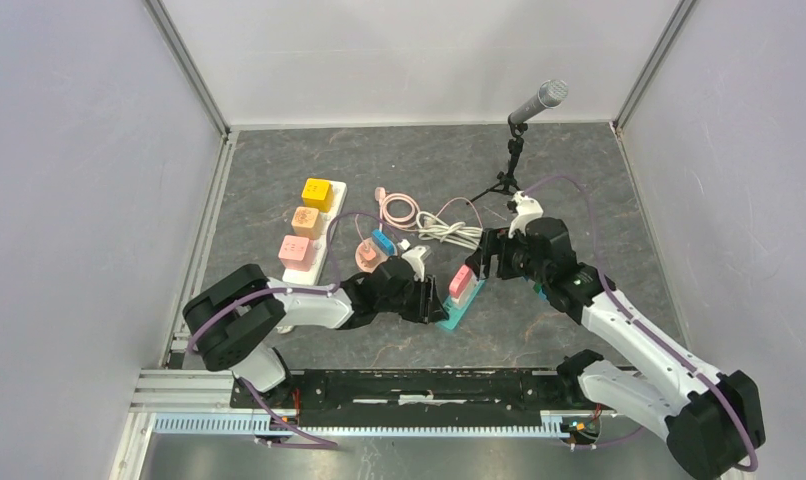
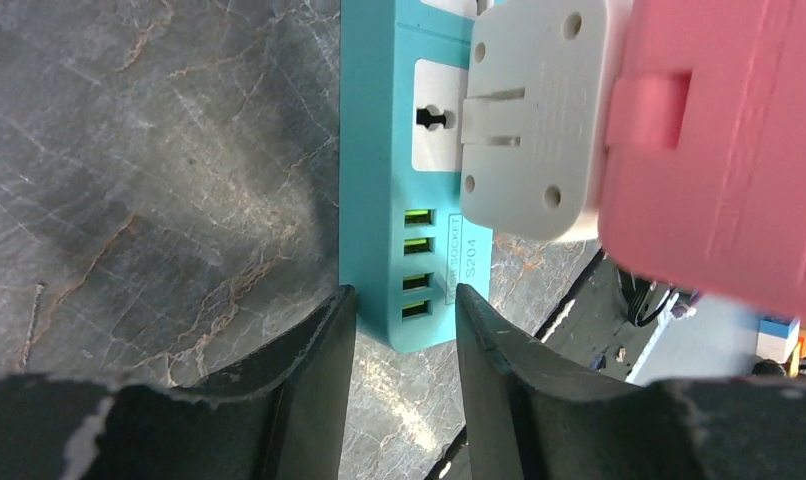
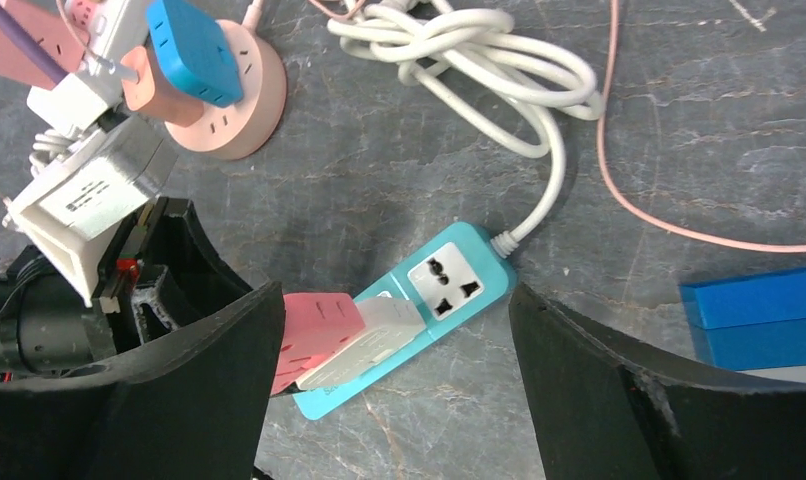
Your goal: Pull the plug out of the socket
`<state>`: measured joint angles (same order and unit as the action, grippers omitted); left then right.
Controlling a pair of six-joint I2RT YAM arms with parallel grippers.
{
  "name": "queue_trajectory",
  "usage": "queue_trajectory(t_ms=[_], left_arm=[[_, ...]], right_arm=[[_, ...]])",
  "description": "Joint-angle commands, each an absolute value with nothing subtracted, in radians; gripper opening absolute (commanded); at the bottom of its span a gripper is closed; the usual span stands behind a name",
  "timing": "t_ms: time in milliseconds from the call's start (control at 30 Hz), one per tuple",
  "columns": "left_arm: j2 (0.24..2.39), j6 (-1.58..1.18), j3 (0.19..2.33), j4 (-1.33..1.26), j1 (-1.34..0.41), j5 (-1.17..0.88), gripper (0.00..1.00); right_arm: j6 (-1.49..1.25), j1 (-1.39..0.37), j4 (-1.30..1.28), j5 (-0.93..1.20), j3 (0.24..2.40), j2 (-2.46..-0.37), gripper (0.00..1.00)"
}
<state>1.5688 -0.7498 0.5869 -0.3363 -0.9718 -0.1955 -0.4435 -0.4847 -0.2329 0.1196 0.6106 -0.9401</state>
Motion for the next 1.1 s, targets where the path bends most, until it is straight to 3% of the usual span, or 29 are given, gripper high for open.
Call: queue_trajectory(t_ms=[0,333,467,733,1000,1067], left_arm=[[1.576,-0.717,0.628,-0.365,-0.977,-0.162,0.48],[1.58,-0.723,0.64,-0.324,-0.976,-0.072,0.49],[1.577,-0.723,0.639,-0.324,-0.976,-0.07,0.49],[1.557,-0.714,0.626,-0.317,-0.977,-0.045,0.49],[1.525,-0.716,0.627,-0.308,-0.977,-0.004,0.54],[1.514,-0.719,0.625,-0.306,-0.977,0.016,0.56]], right_arm=[[-0.451,-0.558,-0.251,0.038,0.671,-0.958,0.88],[-0.584,-0.8,-0.401,-0.26,0.772,-1.028,0.84],[-0.652,-0.846,-0.476,-0.289,0.804,-1.067,0.79],[-0.752,-0.862,-0.444,-0.174,0.721,-0.982,0.5],[-0.744,-0.859,-0.46,-0.163,0.728,-1.003,0.37],[-0.739,-0.854,-0.448,-0.167,0.718,-1.014,0.3]])
